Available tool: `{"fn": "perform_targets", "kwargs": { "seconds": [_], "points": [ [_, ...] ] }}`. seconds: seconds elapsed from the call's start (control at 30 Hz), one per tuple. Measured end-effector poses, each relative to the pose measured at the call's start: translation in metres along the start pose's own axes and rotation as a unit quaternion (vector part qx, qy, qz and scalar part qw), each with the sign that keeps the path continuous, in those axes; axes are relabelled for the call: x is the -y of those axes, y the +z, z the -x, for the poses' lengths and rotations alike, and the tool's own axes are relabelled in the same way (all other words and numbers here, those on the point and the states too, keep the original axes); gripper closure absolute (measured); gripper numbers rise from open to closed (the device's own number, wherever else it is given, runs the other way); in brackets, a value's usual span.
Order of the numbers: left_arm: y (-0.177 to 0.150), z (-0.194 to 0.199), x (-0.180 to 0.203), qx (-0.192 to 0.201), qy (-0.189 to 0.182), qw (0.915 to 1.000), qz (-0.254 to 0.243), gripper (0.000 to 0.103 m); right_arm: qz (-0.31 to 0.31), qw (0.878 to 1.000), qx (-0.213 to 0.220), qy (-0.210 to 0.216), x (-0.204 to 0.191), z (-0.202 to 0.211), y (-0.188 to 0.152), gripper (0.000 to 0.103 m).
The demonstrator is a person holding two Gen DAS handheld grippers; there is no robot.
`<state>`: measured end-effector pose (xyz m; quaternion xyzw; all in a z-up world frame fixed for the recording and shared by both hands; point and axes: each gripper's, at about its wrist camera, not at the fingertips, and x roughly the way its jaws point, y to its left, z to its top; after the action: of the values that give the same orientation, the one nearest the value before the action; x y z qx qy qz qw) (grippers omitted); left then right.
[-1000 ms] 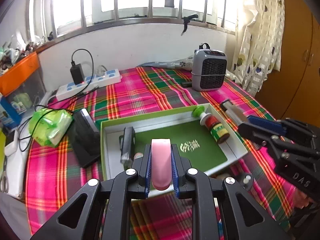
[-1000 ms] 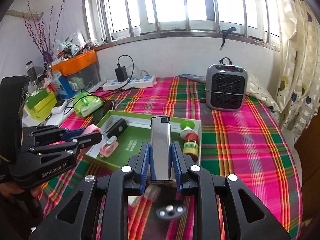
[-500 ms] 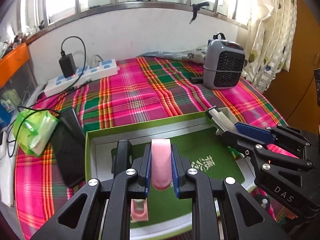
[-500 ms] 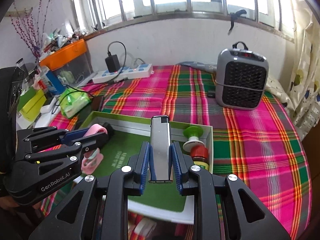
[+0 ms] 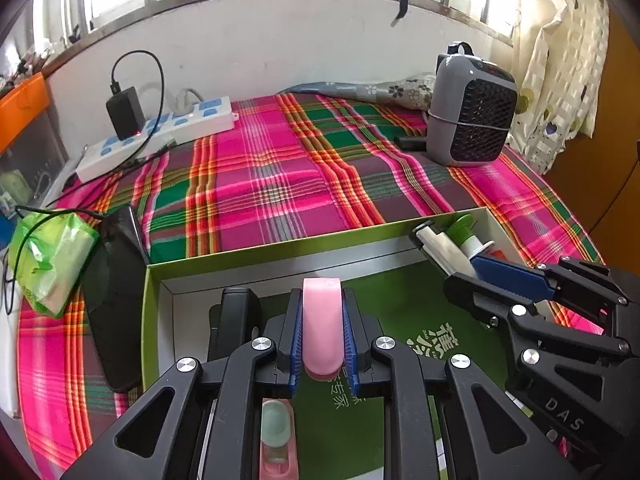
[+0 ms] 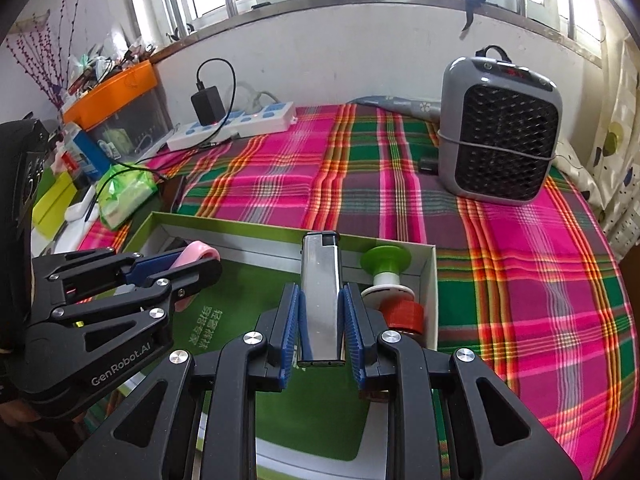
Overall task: Organize rigid objects
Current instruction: 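Lower the lighter with the right tool while the left tool lowers the pink clip, opening both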
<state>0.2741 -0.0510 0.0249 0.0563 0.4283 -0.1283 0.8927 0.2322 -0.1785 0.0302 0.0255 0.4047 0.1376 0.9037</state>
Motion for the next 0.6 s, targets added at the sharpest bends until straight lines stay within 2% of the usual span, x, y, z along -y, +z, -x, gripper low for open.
{"fn": "perform_targets", "kwargs": {
  "seconds": [0.33, 0.6],
  "points": [
    [-0.002, -0.01, -0.001, -0.011, 0.014, 0.9998, -0.005, 0.086, 0.013, 1.0, -0.021, -0.001, -0.004, -0.014, -0.002, 0.079],
    [-0.002, -0.012, -0.002, -0.014, 0.009, 0.9999, -0.001, 0.086, 0.019, 0.999, -0.029, -0.002, -0.006, -0.021, -0.002, 0.079]
  ]
}}
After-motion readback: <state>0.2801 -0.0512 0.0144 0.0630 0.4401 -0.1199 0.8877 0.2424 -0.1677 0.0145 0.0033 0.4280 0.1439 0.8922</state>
